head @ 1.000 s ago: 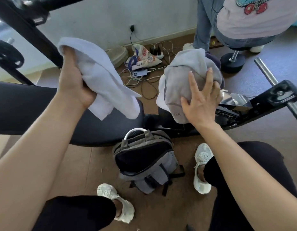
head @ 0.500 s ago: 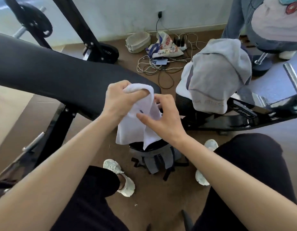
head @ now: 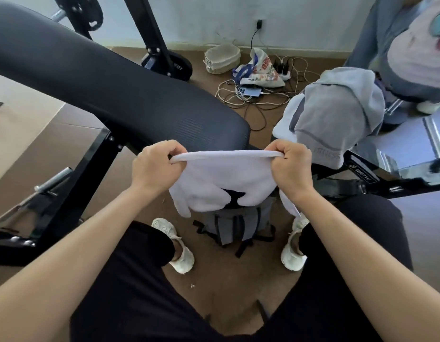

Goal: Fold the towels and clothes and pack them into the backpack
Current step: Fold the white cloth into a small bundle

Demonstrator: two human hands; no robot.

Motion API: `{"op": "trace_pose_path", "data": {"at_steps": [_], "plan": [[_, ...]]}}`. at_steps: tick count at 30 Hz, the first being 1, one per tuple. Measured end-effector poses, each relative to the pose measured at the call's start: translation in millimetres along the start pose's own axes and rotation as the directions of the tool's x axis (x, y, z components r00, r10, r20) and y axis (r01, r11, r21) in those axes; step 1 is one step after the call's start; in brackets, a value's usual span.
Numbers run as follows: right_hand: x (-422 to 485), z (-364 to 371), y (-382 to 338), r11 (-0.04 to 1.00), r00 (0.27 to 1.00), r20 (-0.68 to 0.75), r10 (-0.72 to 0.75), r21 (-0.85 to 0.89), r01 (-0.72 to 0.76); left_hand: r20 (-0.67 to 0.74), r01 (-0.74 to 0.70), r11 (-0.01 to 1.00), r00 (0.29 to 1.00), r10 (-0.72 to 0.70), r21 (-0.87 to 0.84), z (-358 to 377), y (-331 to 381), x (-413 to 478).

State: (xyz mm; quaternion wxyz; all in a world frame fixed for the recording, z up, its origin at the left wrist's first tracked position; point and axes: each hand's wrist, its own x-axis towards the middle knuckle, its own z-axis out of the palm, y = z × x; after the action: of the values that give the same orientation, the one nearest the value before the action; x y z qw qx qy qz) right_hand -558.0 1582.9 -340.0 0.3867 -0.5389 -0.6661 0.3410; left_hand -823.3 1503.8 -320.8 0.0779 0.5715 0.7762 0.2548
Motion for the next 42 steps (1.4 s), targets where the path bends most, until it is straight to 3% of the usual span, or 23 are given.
{"op": "trace_pose_path", "data": {"at_steps": [4,9,12,15,18,20,23,25,28,30,33,37,40,42], "plan": [[-1,-13,0,0.999,1.0,-0.004,-0.022,-0.026,0.022,-0.131,0.12,0.992,0.985,-0.113,0.047,-4,-20,-10],[3,-30,8,1.0,0.99,-0.143,0.018,-0.017,-0.021,-0.252,0.201,0.979,0.949,-0.189,0.026,-8,-46,-18],[6,-37,27,0.992,0.992,-0.118,0.054,-0.104,-0.067,-0.178,0.235,0.967,0.952,-0.25,-0.101,-8,-60,-18],[-6,-30,76,0.951,0.967,-0.051,0.248,-0.175,-0.253,0.012,0.35,0.905,0.934,-0.358,-0.243,-1,-66,-17],[-18,-19,111,0.883,0.888,-0.07,0.454,-0.094,-0.459,0.091,0.285,0.954,0.957,-0.277,-0.092,7,-72,-26],[-17,-17,114,0.867,0.864,-0.101,0.493,-0.026,-0.498,0.113,0.222,0.974,0.968,-0.225,0.039,14,-73,-36],[-12,-20,113,0.89,0.889,-0.11,0.444,-0.057,-0.452,0.092,0.223,0.972,0.969,-0.23,0.076,26,-76,-45],[-13,-24,107,0.92,0.915,-0.139,0.378,-0.052,-0.388,0.002,0.224,0.974,0.975,-0.224,0.033,31,-77,-47],[-14,-35,95,0.978,0.958,-0.231,0.171,-0.078,-0.193,-0.229,0.236,0.957,0.935,-0.271,-0.171,19,-67,-50],[-11,-45,93,0.987,0.948,-0.314,0.055,-0.124,-0.098,-0.331,0.179,0.917,0.894,-0.302,-0.355,5,-63,-49],[-3,-52,104,0.955,0.913,-0.364,0.183,-0.153,-0.253,-0.229,0.193,0.851,0.913,-0.338,-0.488,-3,-67,-44],[0,-45,107,0.882,0.914,-0.239,0.328,-0.268,-0.387,-0.036,0.364,0.909,0.925,-0.378,-0.205,10,-71,-46],[-3,-47,106,0.893,0.898,-0.313,0.308,-0.231,-0.387,-0.009,0.47,0.882,0.883,-0.47,0.025,16,-72,-48],[-3,-51,105,0.904,0.888,-0.361,0.285,-0.206,-0.374,-0.041,0.431,0.884,0.901,-0.432,0.18,17,-75,-50]]}}
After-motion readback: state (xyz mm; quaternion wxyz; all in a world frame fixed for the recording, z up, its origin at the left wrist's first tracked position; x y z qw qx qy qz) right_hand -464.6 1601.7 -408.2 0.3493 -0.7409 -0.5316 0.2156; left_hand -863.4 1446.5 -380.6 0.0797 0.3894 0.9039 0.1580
